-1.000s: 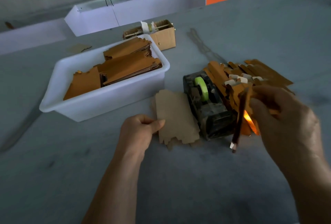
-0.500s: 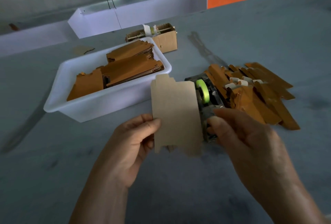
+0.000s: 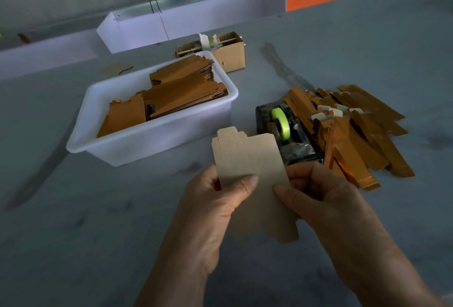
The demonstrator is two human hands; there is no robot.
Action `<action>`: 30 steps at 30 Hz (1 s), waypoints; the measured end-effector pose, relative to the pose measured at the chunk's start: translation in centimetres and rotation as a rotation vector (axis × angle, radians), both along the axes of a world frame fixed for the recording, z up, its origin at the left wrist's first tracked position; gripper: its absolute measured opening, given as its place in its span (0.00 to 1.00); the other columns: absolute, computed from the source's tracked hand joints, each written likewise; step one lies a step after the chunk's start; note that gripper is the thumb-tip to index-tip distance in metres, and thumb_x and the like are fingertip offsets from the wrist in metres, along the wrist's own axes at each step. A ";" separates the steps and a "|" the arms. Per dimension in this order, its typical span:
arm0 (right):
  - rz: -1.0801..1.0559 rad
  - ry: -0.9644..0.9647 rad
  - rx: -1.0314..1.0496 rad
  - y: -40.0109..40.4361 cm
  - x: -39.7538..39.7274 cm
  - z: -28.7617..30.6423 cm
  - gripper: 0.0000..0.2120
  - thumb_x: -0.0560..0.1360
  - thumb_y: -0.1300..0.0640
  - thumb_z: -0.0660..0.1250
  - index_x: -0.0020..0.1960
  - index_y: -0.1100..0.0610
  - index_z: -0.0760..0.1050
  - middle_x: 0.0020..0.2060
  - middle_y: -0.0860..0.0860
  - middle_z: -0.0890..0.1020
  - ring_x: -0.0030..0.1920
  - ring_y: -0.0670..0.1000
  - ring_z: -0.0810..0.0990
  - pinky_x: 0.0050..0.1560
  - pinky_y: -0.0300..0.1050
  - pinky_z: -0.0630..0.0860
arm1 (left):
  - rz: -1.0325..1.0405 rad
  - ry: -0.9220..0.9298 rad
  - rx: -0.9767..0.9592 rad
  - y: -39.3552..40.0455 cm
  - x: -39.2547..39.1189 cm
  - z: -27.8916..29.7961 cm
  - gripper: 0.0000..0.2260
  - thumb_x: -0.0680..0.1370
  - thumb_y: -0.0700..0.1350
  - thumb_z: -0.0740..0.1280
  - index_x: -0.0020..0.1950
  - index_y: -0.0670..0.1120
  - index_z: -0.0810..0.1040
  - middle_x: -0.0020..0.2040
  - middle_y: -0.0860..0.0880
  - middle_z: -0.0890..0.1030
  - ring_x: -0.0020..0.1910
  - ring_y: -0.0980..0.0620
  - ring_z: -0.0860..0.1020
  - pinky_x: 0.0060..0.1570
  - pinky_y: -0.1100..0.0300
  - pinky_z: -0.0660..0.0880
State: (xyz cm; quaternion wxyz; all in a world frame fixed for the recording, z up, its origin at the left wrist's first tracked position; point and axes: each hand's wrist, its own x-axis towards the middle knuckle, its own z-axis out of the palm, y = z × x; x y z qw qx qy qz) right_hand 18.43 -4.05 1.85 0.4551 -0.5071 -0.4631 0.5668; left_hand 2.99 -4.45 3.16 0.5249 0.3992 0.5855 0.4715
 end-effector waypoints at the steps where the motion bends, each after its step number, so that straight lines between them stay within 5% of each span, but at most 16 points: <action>1: 0.004 -0.005 0.003 0.0 0.0 0.0 0.07 0.69 0.60 0.71 0.45 0.51 0.79 0.35 0.47 0.84 0.38 0.44 0.82 0.36 0.37 0.76 | 0.009 -0.002 0.000 0.0 0.2 0.0 0.15 0.63 0.47 0.78 0.49 0.48 0.84 0.45 0.48 0.86 0.46 0.49 0.84 0.49 0.52 0.77; 6: 0.054 -0.092 0.037 -0.2 0.0 0.3 0.06 0.69 0.60 0.71 0.41 0.50 0.78 0.33 0.46 0.82 0.35 0.43 0.81 0.35 0.36 0.76 | 0.056 0.030 0.024 0.0 0.7 -0.2 0.07 0.71 0.41 0.73 0.48 0.47 0.83 0.42 0.48 0.86 0.42 0.50 0.85 0.41 0.57 0.80; 12: -0.078 -0.579 0.282 -1.0 -0.9 0.6 0.09 0.69 0.54 0.72 0.43 0.45 0.73 0.33 0.45 0.78 0.37 0.41 0.76 0.31 0.32 0.73 | 0.084 0.178 0.080 0.3 1.2 -0.6 0.06 0.67 0.45 0.75 0.43 0.51 0.83 0.36 0.50 0.85 0.36 0.52 0.83 0.35 0.56 0.80; 15: -0.030 -0.458 0.259 -1.5 -1.8 0.6 0.14 0.69 0.57 0.72 0.46 0.44 0.69 0.31 0.47 0.79 0.33 0.39 0.78 0.29 0.28 0.71 | 0.107 0.277 0.141 0.3 1.9 -0.6 0.09 0.64 0.47 0.69 0.42 0.53 0.81 0.33 0.47 0.82 0.30 0.53 0.79 0.29 0.50 0.78; 20: 0.181 -0.023 0.112 -1.4 -1.0 1.5 0.08 0.74 0.58 0.67 0.52 0.54 0.71 0.38 0.54 0.82 0.38 0.52 0.84 0.39 0.46 0.81 | -0.017 0.153 0.138 -0.2 1.5 -0.1 0.03 0.72 0.46 0.71 0.42 0.47 0.82 0.34 0.42 0.81 0.32 0.43 0.79 0.33 0.47 0.77; 23: 0.212 -0.092 0.100 -1.1 -0.5 1.7 0.09 0.74 0.59 0.66 0.53 0.54 0.73 0.40 0.51 0.84 0.41 0.48 0.84 0.43 0.45 0.82 | -0.114 0.174 0.162 -0.5 1.1 0.2 0.13 0.74 0.55 0.68 0.43 0.45 0.81 0.37 0.40 0.81 0.38 0.40 0.81 0.42 0.42 0.78; 26: 0.189 -0.075 0.071 -1.1 -0.8 2.0 0.07 0.73 0.59 0.67 0.51 0.54 0.76 0.38 0.51 0.84 0.39 0.47 0.84 0.39 0.41 0.81 | -0.127 0.196 0.183 -0.6 1.0 0.3 0.05 0.76 0.48 0.69 0.47 0.50 0.84 0.38 0.47 0.84 0.39 0.47 0.83 0.43 0.46 0.81; 30: -0.117 -0.238 0.142 -0.6 -0.3 1.4 0.17 0.61 0.40 0.68 0.47 0.46 0.75 0.37 0.48 0.82 0.38 0.44 0.81 0.38 0.41 0.79 | -0.233 0.129 0.095 -0.8 0.7 0.4 0.09 0.70 0.51 0.68 0.46 0.50 0.84 0.39 0.49 0.85 0.38 0.52 0.82 0.39 0.60 0.77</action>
